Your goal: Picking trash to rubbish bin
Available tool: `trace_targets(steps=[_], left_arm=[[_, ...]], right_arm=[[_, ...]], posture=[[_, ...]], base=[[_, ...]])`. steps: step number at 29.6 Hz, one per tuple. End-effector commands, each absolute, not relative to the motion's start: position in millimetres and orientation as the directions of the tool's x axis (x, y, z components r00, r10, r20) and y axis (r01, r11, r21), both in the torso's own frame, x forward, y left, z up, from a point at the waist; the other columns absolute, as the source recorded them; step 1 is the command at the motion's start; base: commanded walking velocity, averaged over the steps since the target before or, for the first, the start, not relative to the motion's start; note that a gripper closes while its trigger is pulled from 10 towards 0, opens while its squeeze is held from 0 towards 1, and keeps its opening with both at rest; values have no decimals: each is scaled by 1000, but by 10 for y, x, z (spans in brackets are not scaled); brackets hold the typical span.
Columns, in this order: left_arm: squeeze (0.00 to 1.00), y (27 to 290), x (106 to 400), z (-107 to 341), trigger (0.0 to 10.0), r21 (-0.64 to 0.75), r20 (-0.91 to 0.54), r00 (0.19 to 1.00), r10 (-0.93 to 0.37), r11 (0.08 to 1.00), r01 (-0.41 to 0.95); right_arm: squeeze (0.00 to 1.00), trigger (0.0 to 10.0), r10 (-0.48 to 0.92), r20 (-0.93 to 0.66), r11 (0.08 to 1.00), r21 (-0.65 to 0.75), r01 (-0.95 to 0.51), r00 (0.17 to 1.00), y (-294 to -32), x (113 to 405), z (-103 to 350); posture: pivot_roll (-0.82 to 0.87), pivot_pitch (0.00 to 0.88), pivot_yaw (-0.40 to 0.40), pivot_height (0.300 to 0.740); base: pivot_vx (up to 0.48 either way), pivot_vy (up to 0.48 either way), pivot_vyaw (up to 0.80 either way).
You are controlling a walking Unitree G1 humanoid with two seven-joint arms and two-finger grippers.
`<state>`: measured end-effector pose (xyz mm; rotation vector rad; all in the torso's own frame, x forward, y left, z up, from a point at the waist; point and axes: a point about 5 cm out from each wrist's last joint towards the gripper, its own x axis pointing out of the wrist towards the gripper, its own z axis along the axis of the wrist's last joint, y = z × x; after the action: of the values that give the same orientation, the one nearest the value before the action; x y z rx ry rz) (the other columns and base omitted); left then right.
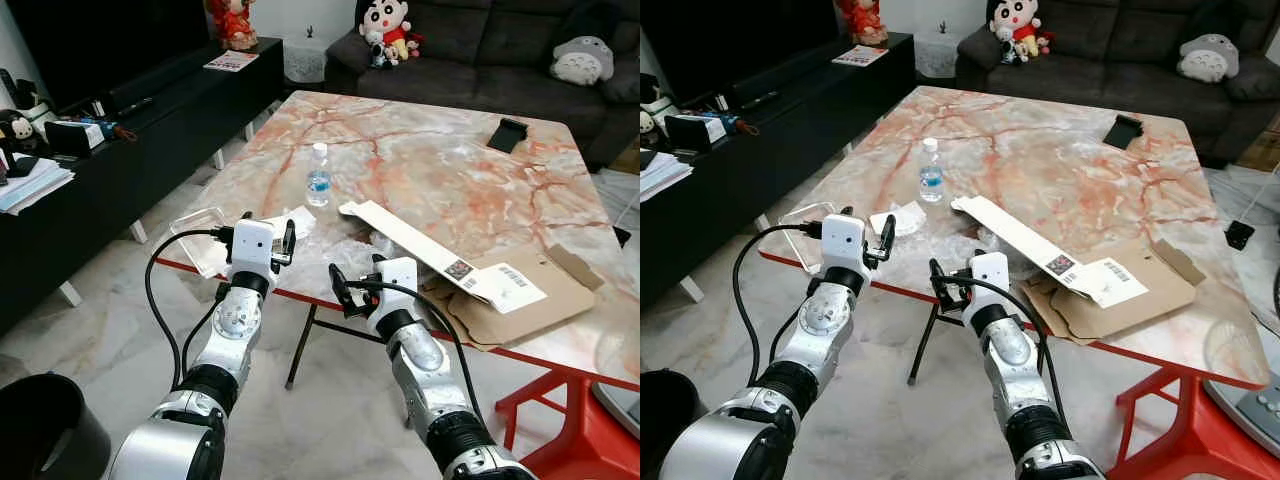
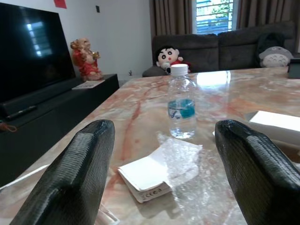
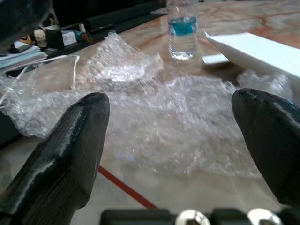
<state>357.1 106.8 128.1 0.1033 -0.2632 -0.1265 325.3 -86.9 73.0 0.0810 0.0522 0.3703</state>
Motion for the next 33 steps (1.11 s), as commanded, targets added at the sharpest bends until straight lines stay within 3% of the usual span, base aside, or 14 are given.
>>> trace_targets(steps=[1,21,22,23,27,28,33], left_arm=[[0,1068,3567,1284,10000,118,254,958,-135,987,108],[0,1078,3568,1287,10000,116,256,958,-125,988,98],[0,1079,3567,1286,10000,115,256,959,-124,989,98],[0,1080,3567,1285,10000,114,255,959,-124,989,97],[0,1081,3567,1284,10000,113,255,959,-123,989,97],[0,1082,3567,1283,10000,114,254,959,-123,989,97],[0,1088,3572,1296,10000,113,256,959,-120,989,94]], right_arm=[[1000,10000,361,-8,930,79,-359,933,-853,3304,832],[1000,10000,329,-58,943,81,-324,943,-827,3369,845],[941,10000,328,-59,943,82,-323,943,-823,3370,846],[98,10000,327,-60,943,81,-322,943,-819,3372,847],[98,10000,326,-61,944,80,-321,943,-814,3375,849],[0,10000,325,-60,944,80,-320,944,-808,3376,854],[0,10000,315,-43,946,98,-310,948,-800,3393,892]], posture=[[-118,39,-22,740],[-108,42,-30,740],[-108,43,-30,740],[-108,43,-30,740],[-108,43,-30,740],[-107,44,-31,740],[-107,44,-32,740]], base=[[0,0,0],[0,0,0],[0,0,0],[0,0,0],[0,0,0],[255,0,0],[304,0,0]])
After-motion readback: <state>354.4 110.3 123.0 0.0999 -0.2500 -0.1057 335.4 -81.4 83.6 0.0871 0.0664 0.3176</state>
